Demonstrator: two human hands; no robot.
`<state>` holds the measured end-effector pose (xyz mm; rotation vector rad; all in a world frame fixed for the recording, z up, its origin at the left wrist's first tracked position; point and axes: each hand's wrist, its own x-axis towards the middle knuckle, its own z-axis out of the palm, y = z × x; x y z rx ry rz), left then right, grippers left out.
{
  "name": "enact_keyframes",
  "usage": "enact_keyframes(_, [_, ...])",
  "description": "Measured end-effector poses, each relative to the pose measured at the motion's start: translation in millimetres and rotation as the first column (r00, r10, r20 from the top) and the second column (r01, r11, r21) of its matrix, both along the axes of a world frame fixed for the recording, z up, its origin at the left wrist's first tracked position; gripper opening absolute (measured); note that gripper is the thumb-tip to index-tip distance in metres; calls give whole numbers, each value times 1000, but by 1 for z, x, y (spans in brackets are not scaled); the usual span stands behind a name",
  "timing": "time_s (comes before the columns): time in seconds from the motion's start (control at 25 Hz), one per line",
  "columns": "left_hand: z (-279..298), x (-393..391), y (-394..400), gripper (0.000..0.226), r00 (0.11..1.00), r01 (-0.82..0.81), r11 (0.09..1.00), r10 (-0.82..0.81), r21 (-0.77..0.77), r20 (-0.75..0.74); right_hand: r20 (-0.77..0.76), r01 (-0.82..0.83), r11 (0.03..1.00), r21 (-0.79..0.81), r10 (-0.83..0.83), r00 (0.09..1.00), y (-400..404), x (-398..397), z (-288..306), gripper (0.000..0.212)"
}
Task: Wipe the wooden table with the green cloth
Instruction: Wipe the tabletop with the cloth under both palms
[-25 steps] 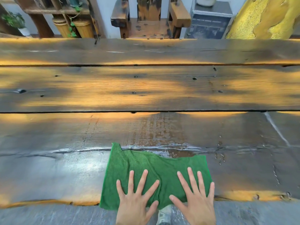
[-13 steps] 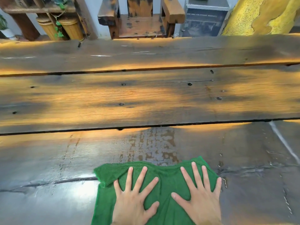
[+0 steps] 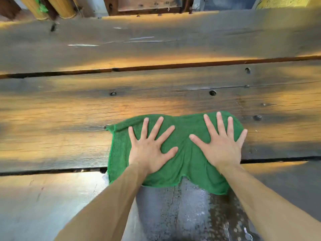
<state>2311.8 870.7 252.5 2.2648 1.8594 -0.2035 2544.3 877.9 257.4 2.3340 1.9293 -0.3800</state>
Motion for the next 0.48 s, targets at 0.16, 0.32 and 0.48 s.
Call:
enact_keyframes(0.16, [-15, 18, 116, 73, 999, -45, 998, 44, 41, 9, -17, -23, 1000, 13, 23, 1000, 115, 17, -13, 91])
enact_keyframes(0.32, [-16, 27, 213, 73, 997, -74, 994, 75, 85, -2, -5, -94, 993, 75, 95, 995, 224, 31, -14, 94])
enact_keyframes(0.48, [-18, 32, 311, 75, 995, -103, 988, 103, 114, -2, 10, -163, 981, 104, 163, 987, 324, 38, -16, 94])
